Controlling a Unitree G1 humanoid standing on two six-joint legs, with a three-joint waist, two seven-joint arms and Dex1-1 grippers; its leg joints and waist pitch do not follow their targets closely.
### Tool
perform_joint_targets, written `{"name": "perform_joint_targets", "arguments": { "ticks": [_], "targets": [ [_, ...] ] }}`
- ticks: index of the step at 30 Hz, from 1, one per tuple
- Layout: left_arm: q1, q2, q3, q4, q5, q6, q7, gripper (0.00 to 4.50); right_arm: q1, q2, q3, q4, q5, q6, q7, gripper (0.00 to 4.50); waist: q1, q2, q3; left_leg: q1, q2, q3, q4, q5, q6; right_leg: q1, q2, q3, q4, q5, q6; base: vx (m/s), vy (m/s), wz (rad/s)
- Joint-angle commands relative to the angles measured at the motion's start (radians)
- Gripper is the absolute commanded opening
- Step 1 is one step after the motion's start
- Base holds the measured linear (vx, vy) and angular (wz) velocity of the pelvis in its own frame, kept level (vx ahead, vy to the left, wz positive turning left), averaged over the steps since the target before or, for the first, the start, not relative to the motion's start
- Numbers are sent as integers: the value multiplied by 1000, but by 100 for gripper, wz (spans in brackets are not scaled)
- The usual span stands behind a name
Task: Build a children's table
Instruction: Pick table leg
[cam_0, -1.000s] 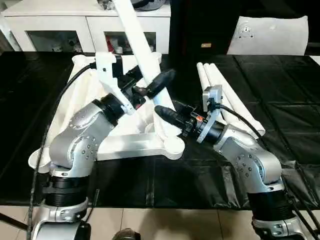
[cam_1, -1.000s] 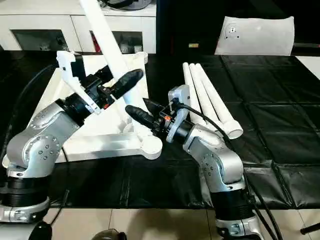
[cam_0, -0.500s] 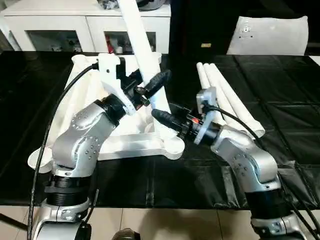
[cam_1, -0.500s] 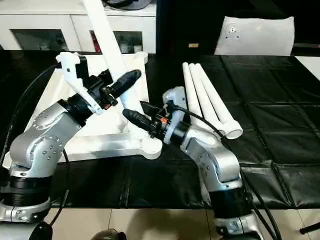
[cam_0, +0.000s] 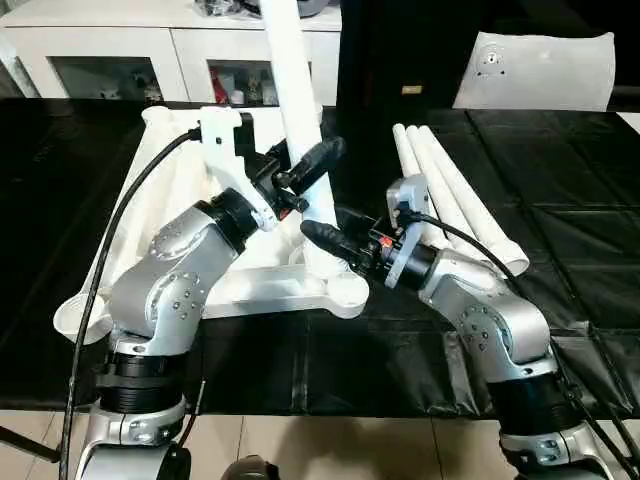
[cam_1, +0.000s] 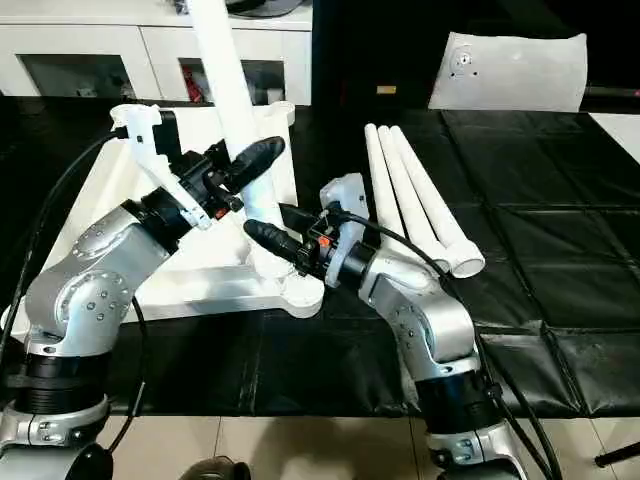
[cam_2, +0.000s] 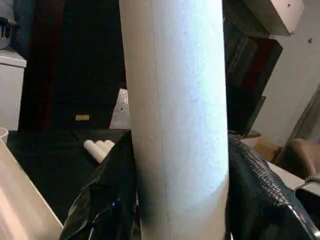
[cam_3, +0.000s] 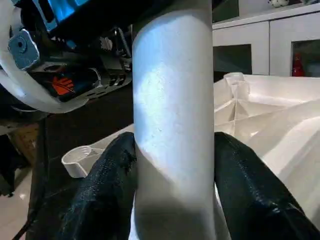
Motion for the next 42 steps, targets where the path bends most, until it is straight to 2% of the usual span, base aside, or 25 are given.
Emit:
{"name": "perform_joint_targets", "arguments": {
  "ticks": [1,8,9,10,11,13,14,16,18,22,23,25,26,27,28,29,30,31,32,33,35,36,37,40,42],
  "targets": [
    [-14,13,18,18,30,10,35,200,-14,-2,-14,-19,-6,-23,-23,191,-1,-2,-75,19,54,-21,-55,-49,27,46,-92,50,-72,70,-189,0,0,0],
    [-31,20,26,55,51,2,65,198,-7,6,-33,-17,-19,-14,-65,191,-2,-2,-75,20,55,-22,-56,-58,18,47,-93,51,-72,66,-190,0,0,0],
    [-31,24,23,56,57,-1,63,198,-7,4,-30,-18,-24,-15,-66,191,-1,3,-76,22,56,-23,-56,-56,18,47,-93,50,-69,72,-192,0,0,0],
    [-34,25,25,60,64,-2,70,197,-7,2,-31,-18,-22,-13,-66,191,-3,-7,-76,21,56,-21,-56,-52,21,48,-91,50,-70,85,-192,0,0,0],
    [-38,23,29,66,64,0,78,197,-7,3,-33,-17,-18,-11,-68,226,-1,-1,-76,20,55,-22,-55,-47,24,48,-93,50,-68,92,-195,0,0,0],
    [-40,24,32,68,66,-2,84,196,-8,4,-34,-16,-18,-12,-71,260,-2,-3,-76,20,55,-22,-55,-48,25,47,-92,50,-69,91,-195,0,0,0],
    [-41,23,36,69,66,-3,91,196,-7,5,-35,-16,-16,-12,-71,260,-2,-1,-76,20,55,-22,-55,-51,23,48,-92,50,-69,87,-195,0,0,0],
    [-48,27,39,83,72,-5,101,196,-9,5,-37,-15,-17,-15,-77,274,-4,-7,-75,20,53,-21,-55,-59,23,50,-91,51,-72,75,-182,0,0,0],
    [-50,28,40,88,72,-5,101,188,-11,3,-36,-13,-26,-24,-83,298,-3,-2,-76,21,53,-22,-55,-51,20,48,-91,50,-71,71,-179,0,0,0],
    [-55,36,40,96,76,-7,92,186,-19,-7,-38,-6,-51,-47,-100,325,-1,-2,-79,21,55,-21,-53,-39,23,47,-92,49,-66,104,-194,0,0,0],
    [-56,39,39,99,78,-6,88,186,-21,-6,-44,-6,-68,-92,-112,337,-2,-7,-78,21,55,-21,-53,-37,26,47,-92,49,-66,105,-195,0,0,0],
    [-56,42,38,98,81,-5,86,186,-20,-4,-50,-6,-90,-150,-125,354,0,-5,-80,19,55,-20,-51,-32,28,45,-93,49,-64,105,-194,0,0,0],
    [-55,45,39,96,77,-2,79,186,-20,-6,-51,-10,-91,-149,-127,362,0,-5,-79,19,55,-21,-52,-32,29,44,-93,49,-64,105,-194,0,0,0],
    [-55,48,39,94,69,5,68,186,-22,-12,-52,-15,-89,-130,-125,371,-1,-1,-78,19,54,-20,-52,-37,31,44,-93,49,-66,100,-195,0,0,0],
    [-54,55,36,92,65,13,55,186,-27,-19,-55,-18,-84,-106,-123,380,-1,-2,-77,19,55,-21,-53,-45,31,45,-92,48,-66,90,-197,0,0,0],
    [-54,66,32,86,48,32,26,186,-36,-39,-55,-26,-58,-42,-102,390,-1,-2,-76,20,54,-21,-54,-50,30,44,-91,48,-68,82,-197,0,0,0],
    [-56,75,31,78,28,48,-3,186,-45,-58,-57,-35,-30,12,-76,398,1,9,-77,21,54,-24,-54,-60,26,45,-92,47,-68,67,-198,0,0,0],
    [-56,81,31,72,15,58,-21,186,-50,-71,-58,-41,-10,45,-60,405,0,5,-76,22,53,-23,-55,-73,21,46,-90,48,-70,54,-200,0,0,0],
    [-63,83,37,68,-8,76,-35,186,-55,-84,-66,-48,23,85,-36,405,1,7,-75,22,53,-23,-55,-80,18,45,-90,48,-71,49,-201,0,0,0],
    [-82,80,58,57,-75,125,-58,186,-61,-115,-71,-62,75,118,23,411,4,4,-74,23,54,-22,-55,-94,15,45,-92,49,-71,42,-205,0,0,0],
    [-100,69,79,50,-137,167,-72,186,-70,-147,-83,-65,122,147,81,411,7,6,-75,22,53,-22,-53,-95,12,47,-93,47,-69,41,-214,0,0,0],
    [-110,63,87,47,-169,185,-81,186,-72,-157,-89,-66,138,157,97,411,9,-1,-75,22,55,-21,-54,-94,14,45,-92,47,-72,41,-220,0,0,0],
    [-121,88,54,38,-162,186,-141,186,-84,-177,-106,-67,175,185,130,411,11,-5,-74,20,53,-21,-55,-93,19,47,-94,47,-73,34,-224,0,0,0],
    [-129,112,28,29,-189,225,-207,186,-96,-200,-126,-76,236,226,180,411,15,-3,-72,21,54,-19,-53,-91,27,42,-94,48,-75,-13,-212,0,0,0],
    [-145,127,17,21,-225,242,-274,186,-110,-227,-131,-84,274,274,238,411,16,-10,-73,21,52,-19,-53,-82,29,45,-95,47,-75,-20,-209,0,0,0]
  ]
}}
